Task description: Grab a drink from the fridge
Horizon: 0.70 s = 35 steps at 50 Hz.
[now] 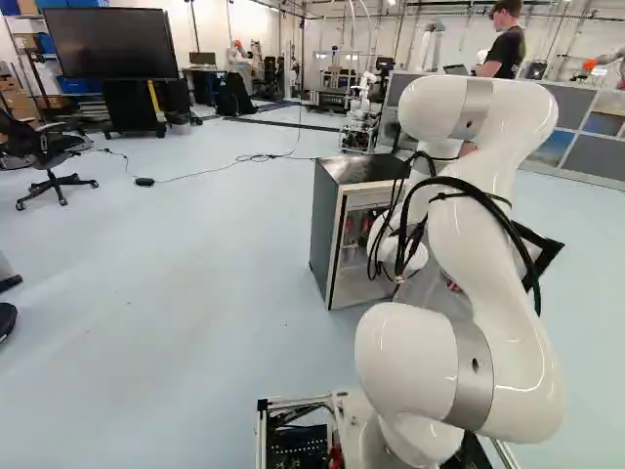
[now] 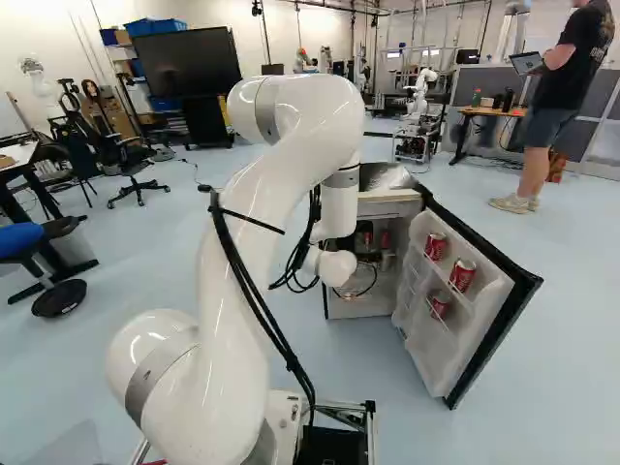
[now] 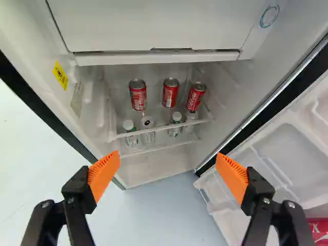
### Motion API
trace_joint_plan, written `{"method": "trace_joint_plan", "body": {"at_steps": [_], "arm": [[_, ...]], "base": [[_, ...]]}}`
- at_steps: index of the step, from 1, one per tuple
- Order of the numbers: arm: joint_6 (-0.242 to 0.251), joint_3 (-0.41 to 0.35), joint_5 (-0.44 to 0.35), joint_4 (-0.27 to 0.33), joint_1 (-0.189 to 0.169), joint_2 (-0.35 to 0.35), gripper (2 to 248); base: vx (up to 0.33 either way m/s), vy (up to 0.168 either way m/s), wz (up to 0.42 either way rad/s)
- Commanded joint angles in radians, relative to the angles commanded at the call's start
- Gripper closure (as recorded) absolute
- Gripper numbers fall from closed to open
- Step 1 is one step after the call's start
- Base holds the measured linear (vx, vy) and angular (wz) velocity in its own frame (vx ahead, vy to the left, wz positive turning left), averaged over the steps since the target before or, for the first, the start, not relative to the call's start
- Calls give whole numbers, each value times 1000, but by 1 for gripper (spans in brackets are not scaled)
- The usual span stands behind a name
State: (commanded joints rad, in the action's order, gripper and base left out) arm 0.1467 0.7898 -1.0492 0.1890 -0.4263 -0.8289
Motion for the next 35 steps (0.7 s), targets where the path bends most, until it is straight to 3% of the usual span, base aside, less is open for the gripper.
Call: {"method": "trace_joint_plan", "body": {"at_steps": [35], "arm": [[0, 150, 0, -74, 20, -161, 3]], "base": [[0, 0, 0]]}}
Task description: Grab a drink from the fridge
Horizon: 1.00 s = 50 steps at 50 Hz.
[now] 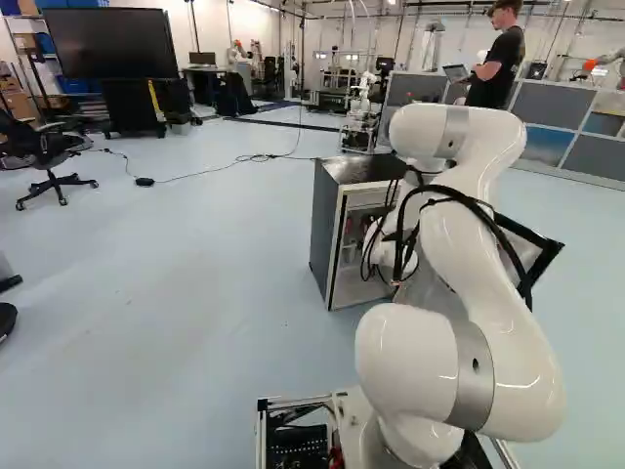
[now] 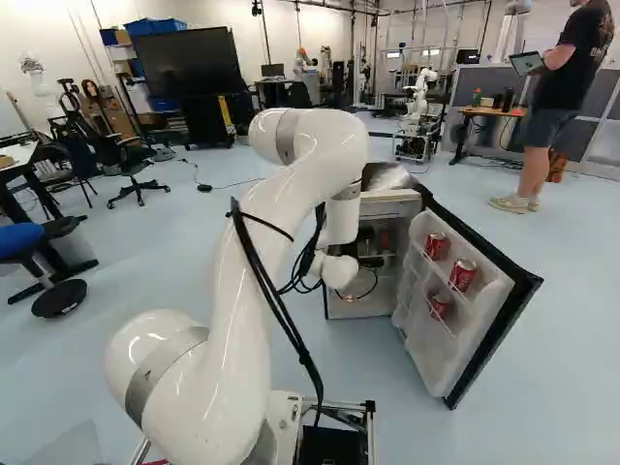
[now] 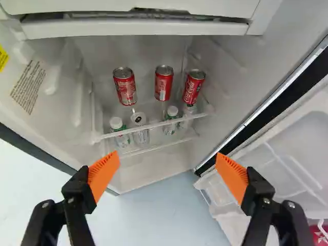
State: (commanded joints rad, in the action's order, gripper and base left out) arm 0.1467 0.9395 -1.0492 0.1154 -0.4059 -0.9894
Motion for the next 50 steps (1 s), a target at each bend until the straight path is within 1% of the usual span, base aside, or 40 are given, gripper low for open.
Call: {"method": "trace_joint_plan", "body": {"at_steps": [14, 50], "arm": [[0, 59, 0, -29, 8, -57, 3], [0, 155, 0, -105, 27, -111, 3]], "base": [[0, 0, 0], [0, 0, 0]]}}
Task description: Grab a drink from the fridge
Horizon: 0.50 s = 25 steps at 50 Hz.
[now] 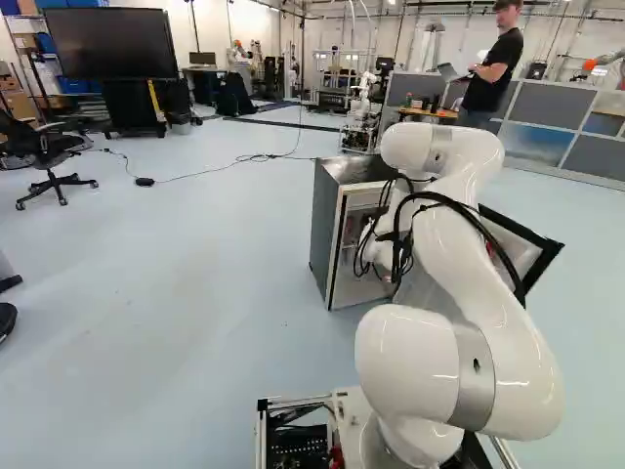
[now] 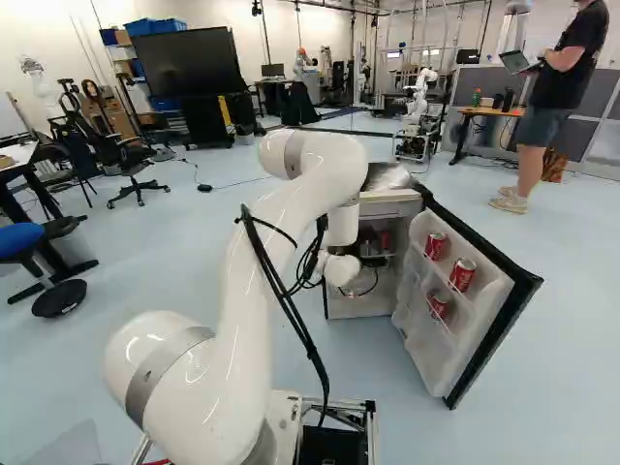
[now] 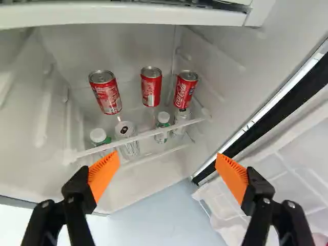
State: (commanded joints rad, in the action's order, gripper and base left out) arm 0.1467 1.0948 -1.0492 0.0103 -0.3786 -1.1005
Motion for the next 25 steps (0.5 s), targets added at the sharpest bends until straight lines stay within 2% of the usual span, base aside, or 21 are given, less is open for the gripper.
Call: {"method": "trace_joint_plan", "body": {"at_steps": [25], "arm": [[0, 69, 0, -39, 14, -38, 3]], "base": [[0, 0, 0]]}}
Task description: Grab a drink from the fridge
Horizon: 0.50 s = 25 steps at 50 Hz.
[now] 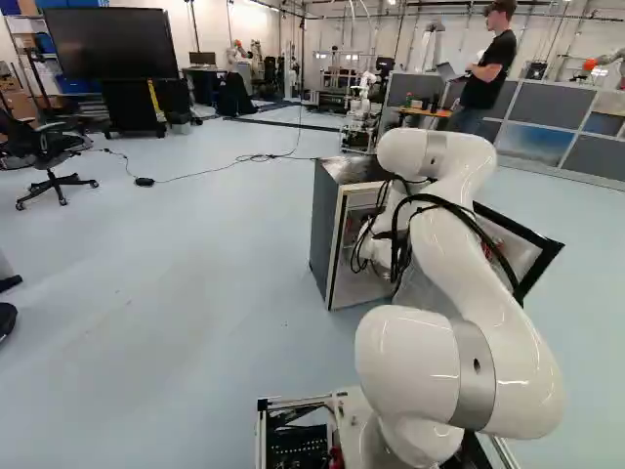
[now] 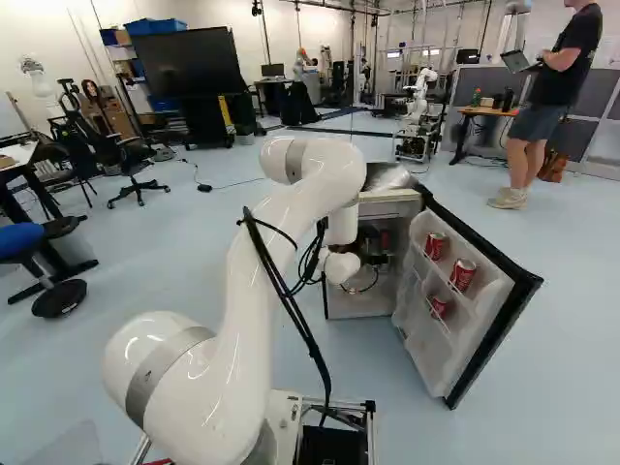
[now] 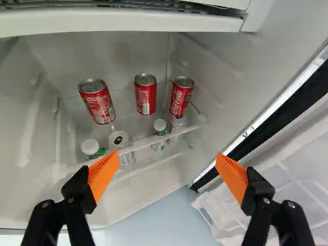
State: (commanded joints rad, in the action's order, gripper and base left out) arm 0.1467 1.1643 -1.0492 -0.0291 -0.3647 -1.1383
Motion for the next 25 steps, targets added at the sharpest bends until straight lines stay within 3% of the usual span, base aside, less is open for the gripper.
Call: {"method": "trace_joint_plan", "body": {"at_steps": [25], "arm": [[0, 73, 0, 0, 15, -41, 3]], "base": [[0, 0, 0]]}}
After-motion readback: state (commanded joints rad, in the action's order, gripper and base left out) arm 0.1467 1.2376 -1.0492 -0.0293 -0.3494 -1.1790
